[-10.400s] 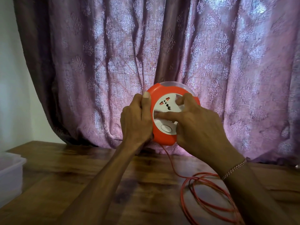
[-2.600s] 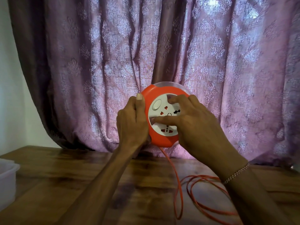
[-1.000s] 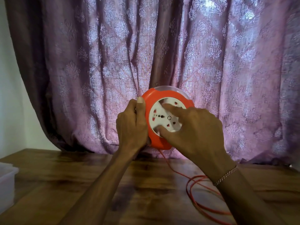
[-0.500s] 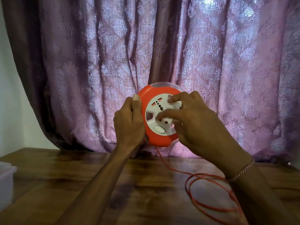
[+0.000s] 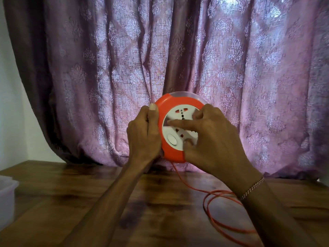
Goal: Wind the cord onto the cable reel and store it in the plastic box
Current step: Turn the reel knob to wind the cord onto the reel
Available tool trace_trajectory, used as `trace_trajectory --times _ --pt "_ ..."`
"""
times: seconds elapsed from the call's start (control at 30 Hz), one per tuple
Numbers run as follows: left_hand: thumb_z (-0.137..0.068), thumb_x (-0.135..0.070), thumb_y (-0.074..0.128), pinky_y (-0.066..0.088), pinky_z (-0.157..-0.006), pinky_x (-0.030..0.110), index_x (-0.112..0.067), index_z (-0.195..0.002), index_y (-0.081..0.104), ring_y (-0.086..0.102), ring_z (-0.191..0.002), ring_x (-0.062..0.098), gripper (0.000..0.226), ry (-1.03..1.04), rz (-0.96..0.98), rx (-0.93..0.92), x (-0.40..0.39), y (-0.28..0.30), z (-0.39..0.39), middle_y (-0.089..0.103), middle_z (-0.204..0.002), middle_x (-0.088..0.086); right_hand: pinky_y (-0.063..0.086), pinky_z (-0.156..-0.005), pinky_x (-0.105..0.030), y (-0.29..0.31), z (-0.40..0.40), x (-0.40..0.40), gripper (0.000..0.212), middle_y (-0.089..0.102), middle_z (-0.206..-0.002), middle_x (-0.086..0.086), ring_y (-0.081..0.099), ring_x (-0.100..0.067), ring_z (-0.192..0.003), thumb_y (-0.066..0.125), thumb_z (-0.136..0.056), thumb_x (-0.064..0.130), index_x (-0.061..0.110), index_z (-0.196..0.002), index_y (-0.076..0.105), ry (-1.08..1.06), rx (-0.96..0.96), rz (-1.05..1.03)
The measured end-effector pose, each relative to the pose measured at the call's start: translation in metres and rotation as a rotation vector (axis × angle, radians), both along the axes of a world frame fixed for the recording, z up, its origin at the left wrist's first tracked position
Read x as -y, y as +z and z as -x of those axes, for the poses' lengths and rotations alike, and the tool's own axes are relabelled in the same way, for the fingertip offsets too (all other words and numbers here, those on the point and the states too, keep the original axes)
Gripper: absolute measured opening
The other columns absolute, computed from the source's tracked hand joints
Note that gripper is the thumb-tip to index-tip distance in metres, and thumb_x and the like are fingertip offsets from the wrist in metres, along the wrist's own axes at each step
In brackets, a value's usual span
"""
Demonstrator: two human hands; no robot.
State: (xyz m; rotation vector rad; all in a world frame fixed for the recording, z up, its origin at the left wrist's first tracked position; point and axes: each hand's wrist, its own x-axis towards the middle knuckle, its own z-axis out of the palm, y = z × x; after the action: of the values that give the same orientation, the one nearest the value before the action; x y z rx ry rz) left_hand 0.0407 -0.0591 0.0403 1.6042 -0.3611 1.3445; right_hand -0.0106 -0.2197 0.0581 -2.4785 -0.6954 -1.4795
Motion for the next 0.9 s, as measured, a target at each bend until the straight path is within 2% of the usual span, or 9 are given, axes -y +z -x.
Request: trace_trajectory --times 0.13,0.3,0.43,0.53,0.6,0.7,0.73,0.83,0.9 --pt "-0.102 -0.057 0.030 0.044 -0.057 0.048 -0.023 -0.068 0.041 0.045 -0.055 0.013 0.049 -0.009 0.033 0.007 -0.002 0.002 0.000 0.050 -0.058 -0.003 0.057 -0.074 -0.040 0.000 -0.004 -0.004 0.062 0.076 -0.089 0.002 0.070 -0.028 -0.086 0.060 -0.073 0.071 0.043 -0.128 0.061 0.008 0.037 -0.225" --pt "-0.103 -0.057 0.029 0.043 -0.056 0.046 -0.028 -0.067 0.040 0.045 -0.054 0.009 0.047 0.010 0.023 0.018 -0.001 0.002 -0.001 0.050 -0.057 -0.006 0.055 -0.070 -0.039 0.002 -0.005 -0.004 0.064 0.076 -0.081 0.004 0.070 -0.027 -0.083 0.054 -0.078 0.077 0.037 -0.127 0.062 -0.051 0.068 -0.203" --pt "-0.102 -0.058 0.028 0.043 -0.055 0.045 -0.027 -0.067 0.041 0.046 -0.053 0.008 0.049 0.004 0.037 0.009 -0.001 0.002 -0.002 0.054 -0.060 -0.004 0.052 -0.071 -0.041 0.005 0.000 -0.001 0.036 0.071 -0.097 0.006 0.059 -0.023 -0.097 0.065 -0.085 0.054 0.028 -0.111 0.068 0.063 0.115 -0.156" --pt "-0.103 -0.056 0.029 0.039 -0.054 0.041 -0.028 -0.066 0.038 0.044 -0.052 0.007 0.047 0.004 0.034 0.021 -0.001 0.002 -0.001 0.052 -0.060 -0.009 0.051 -0.077 -0.047 0.007 -0.001 0.003 0.014 0.062 -0.117 0.000 0.048 -0.025 -0.110 0.067 -0.087 0.026 0.029 -0.100 0.073 0.155 0.004 -0.077" --pt "-0.103 -0.055 0.029 0.040 -0.057 0.045 -0.025 -0.068 0.040 0.044 -0.054 0.009 0.048 0.006 0.024 0.021 0.000 0.002 0.000 0.051 -0.058 -0.005 0.049 -0.088 -0.046 0.008 0.001 0.004 0.031 0.053 -0.133 -0.002 0.040 -0.024 -0.123 0.060 -0.088 0.019 0.039 -0.108 0.072 0.151 -0.134 0.005" --pt "-0.103 -0.056 0.029 0.044 -0.059 0.052 -0.016 -0.072 0.045 0.048 -0.055 0.017 0.053 -0.015 0.015 0.013 0.001 0.000 0.000 0.052 -0.058 0.002 0.048 -0.096 -0.045 0.010 0.008 0.001 0.055 0.039 -0.147 -0.003 0.030 -0.027 -0.132 0.033 -0.080 0.034 0.048 -0.124 0.063 0.062 -0.244 0.134" --pt "-0.103 -0.056 0.029 0.044 -0.059 0.053 -0.015 -0.072 0.045 0.048 -0.055 0.017 0.054 -0.018 0.014 0.011 0.002 0.000 -0.001 0.052 -0.058 0.002 0.048 -0.093 -0.043 0.010 0.009 0.001 0.055 0.038 -0.148 -0.003 0.030 -0.027 -0.132 0.034 -0.079 0.037 0.049 -0.125 0.061 0.024 -0.232 0.154" --pt "-0.103 -0.057 0.030 0.044 -0.059 0.054 -0.019 -0.070 0.043 0.045 -0.054 0.016 0.052 -0.020 0.010 0.013 0.002 -0.001 -0.001 0.048 -0.057 -0.002 0.050 -0.082 -0.038 0.008 0.004 0.003 0.057 0.044 -0.142 -0.002 0.035 -0.026 -0.128 0.061 -0.081 0.015 0.052 -0.124 0.061 -0.042 -0.135 0.167" --pt "-0.103 -0.057 0.030 0.043 -0.059 0.055 -0.018 -0.070 0.042 0.044 -0.055 0.019 0.052 -0.014 0.009 0.016 0.001 0.000 -0.001 0.047 -0.056 -0.002 0.049 -0.076 -0.036 0.006 0.001 0.003 0.058 0.048 -0.134 -0.003 0.040 -0.025 -0.123 0.062 -0.080 0.016 0.055 -0.123 0.061 -0.039 -0.091 0.164"
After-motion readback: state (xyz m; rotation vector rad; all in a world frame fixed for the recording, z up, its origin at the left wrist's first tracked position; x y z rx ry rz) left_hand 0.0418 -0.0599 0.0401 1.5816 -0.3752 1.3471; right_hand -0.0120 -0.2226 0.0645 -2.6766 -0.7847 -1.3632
